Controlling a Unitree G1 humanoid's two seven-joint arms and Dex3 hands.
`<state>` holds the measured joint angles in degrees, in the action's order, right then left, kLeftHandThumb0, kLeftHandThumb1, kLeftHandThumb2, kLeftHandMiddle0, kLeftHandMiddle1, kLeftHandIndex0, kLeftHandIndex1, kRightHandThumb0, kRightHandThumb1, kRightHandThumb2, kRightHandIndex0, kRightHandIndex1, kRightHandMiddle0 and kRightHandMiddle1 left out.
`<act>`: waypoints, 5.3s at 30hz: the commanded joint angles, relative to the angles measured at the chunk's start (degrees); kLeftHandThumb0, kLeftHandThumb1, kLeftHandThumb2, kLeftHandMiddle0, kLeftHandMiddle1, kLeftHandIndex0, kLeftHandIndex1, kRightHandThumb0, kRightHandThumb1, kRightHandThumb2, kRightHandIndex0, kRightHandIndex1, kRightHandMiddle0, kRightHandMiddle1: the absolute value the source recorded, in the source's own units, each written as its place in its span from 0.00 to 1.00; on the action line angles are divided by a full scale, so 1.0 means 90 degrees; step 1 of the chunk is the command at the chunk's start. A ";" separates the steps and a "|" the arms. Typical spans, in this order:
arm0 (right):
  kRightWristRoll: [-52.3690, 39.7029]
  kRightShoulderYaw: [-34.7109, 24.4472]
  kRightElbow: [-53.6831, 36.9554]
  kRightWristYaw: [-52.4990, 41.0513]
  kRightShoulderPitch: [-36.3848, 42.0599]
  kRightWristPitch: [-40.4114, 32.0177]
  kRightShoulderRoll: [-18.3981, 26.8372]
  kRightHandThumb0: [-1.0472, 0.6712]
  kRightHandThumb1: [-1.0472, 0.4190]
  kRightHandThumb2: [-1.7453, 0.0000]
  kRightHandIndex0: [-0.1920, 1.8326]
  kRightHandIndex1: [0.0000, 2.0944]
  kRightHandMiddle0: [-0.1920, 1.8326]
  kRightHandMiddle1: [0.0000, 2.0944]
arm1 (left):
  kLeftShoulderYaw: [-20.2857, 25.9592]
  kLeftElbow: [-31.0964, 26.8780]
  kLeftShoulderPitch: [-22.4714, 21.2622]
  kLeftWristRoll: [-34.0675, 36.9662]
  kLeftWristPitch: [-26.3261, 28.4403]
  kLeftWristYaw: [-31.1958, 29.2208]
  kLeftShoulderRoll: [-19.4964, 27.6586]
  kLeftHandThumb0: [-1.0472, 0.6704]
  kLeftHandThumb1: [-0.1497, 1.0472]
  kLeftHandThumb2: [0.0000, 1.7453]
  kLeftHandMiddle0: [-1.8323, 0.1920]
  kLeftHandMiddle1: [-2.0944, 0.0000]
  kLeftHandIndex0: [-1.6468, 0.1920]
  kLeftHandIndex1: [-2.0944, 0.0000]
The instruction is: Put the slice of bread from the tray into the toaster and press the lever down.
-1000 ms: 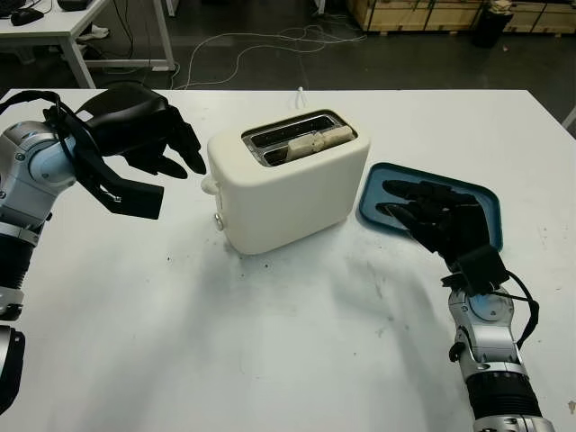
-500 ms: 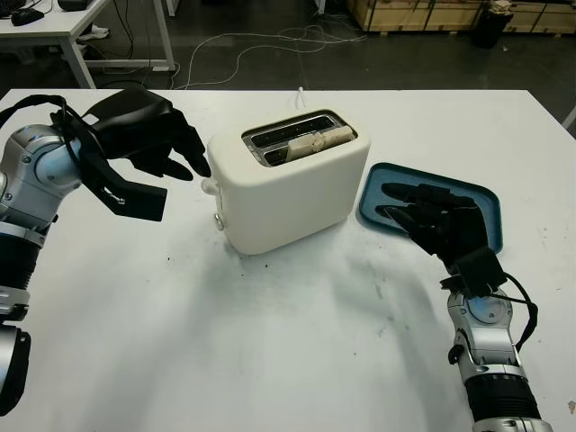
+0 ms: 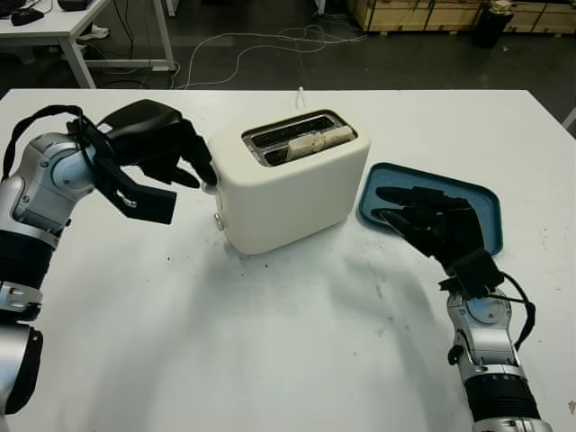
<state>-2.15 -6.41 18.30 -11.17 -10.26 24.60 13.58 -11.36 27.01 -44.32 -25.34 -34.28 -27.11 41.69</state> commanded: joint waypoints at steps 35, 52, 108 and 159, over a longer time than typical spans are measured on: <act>-0.0356 -0.0130 0.0140 -0.0537 -0.0010 0.0298 -0.0001 0.33 0.11 1.00 0.68 0.00 0.63 0.00 | -0.0128 0.0150 0.0072 0.0001 -0.0157 0.0039 0.0048 0.47 0.83 0.00 0.42 0.37 0.19 1.00; -0.0377 -0.0139 0.0261 -0.0608 -0.0042 0.0413 0.0019 0.33 0.10 1.00 0.68 0.00 0.62 0.00 | -0.0215 0.0067 0.0250 0.0033 0.0074 0.0013 -0.0114 0.47 0.84 0.00 0.41 0.47 0.21 1.00; -0.0352 -0.0426 0.0279 -0.0674 0.0329 0.0470 0.0400 0.33 0.13 1.00 0.67 0.00 0.63 0.00 | -0.1785 0.2832 0.1155 -0.0823 0.0940 0.3301 -0.2515 0.51 0.89 0.02 0.49 0.57 0.27 1.00; -0.0702 -0.0469 0.0341 -0.0979 0.0178 0.0467 0.0259 0.33 0.14 1.00 0.68 0.00 0.63 0.00 | -0.0655 -0.0094 0.1826 0.0025 0.1125 0.3505 -0.0677 0.44 0.89 0.01 0.48 0.38 0.25 0.98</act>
<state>-8.38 -10.73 20.91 -20.30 -7.77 28.30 16.14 -16.99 27.83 -28.47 -24.35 -23.85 6.27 35.81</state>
